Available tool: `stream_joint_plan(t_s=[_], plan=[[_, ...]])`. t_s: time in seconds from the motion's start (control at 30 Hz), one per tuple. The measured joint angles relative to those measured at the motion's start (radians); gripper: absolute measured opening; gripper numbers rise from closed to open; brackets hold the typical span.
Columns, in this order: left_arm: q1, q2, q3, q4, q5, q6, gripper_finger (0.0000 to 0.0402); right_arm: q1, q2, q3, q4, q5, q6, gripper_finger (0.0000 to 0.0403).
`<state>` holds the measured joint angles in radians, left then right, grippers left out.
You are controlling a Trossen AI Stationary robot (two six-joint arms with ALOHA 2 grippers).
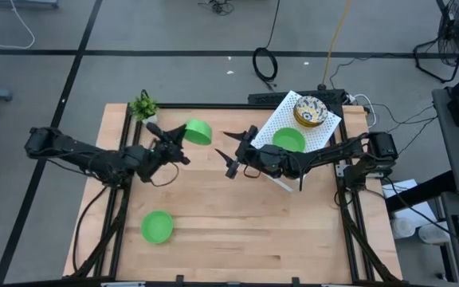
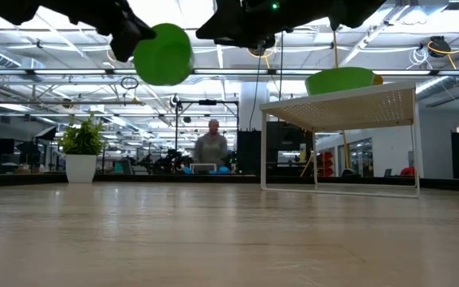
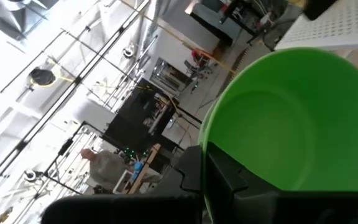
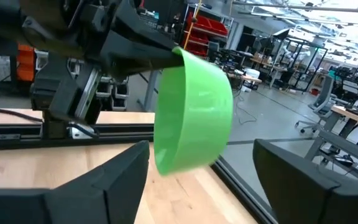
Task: Pick & Place Mini bowls
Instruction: Stack the right green bowl on top of the other green bowl on the shelf
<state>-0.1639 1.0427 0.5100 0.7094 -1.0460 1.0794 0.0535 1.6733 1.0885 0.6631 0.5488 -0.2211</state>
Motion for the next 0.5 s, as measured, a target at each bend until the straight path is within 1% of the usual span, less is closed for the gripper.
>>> stream_joint_plan(t_s=[0.3,0.5], plan=[[-0.024,0.182,0.113,0.0,-0.066,0.007,0.0002,0.0,0.0,0.0,-0.006,0.0,0.025,0.0266],[-0.031,0.249,0.186,0.009,-0.165,-0.016,0.0002,-0.005,0.0,0.0,-0.01,0.001,0.026,0.0265]])
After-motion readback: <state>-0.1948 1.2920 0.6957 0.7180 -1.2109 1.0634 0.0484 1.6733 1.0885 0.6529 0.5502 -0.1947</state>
